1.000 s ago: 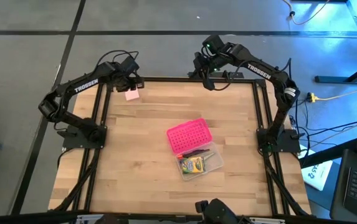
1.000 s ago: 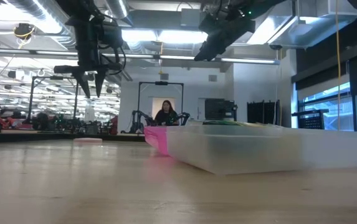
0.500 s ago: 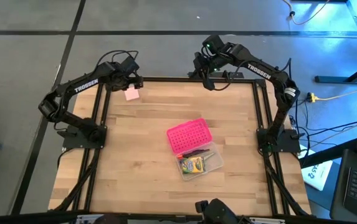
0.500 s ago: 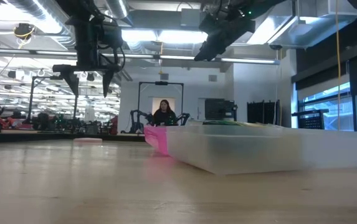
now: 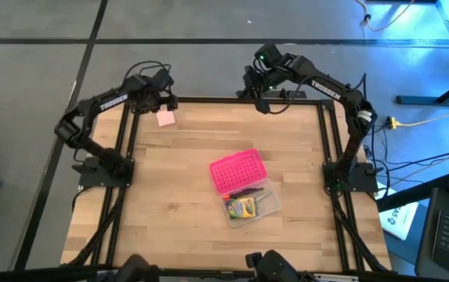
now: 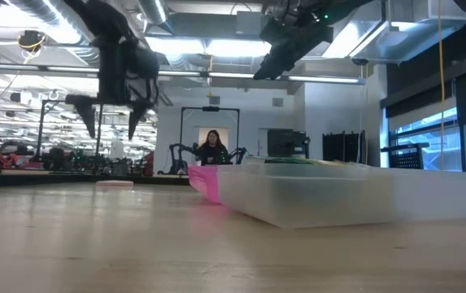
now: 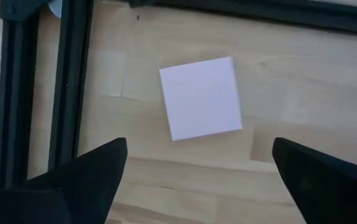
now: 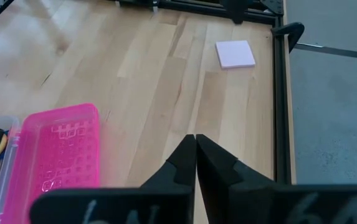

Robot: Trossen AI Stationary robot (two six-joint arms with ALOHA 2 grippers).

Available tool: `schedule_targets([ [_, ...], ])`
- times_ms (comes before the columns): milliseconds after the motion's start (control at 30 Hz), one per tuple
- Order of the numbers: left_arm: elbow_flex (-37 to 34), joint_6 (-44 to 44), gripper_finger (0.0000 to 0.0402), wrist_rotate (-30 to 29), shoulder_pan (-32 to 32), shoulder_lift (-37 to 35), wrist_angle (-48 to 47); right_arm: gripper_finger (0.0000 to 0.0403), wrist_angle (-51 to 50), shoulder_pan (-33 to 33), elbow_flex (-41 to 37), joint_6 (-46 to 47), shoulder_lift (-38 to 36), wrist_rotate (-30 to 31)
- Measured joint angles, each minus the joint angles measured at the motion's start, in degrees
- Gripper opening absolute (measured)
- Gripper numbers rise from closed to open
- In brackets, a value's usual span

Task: Pack school essentials
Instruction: Put the sticky note into the pink box

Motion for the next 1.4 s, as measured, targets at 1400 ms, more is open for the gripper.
schedule_targets([
  [1400,-0.02,1.38,0.0385,6.31,6.79,18.81,11.87,0.0016,0.00,0.00,0.00,0.00,0.00,-0.02],
])
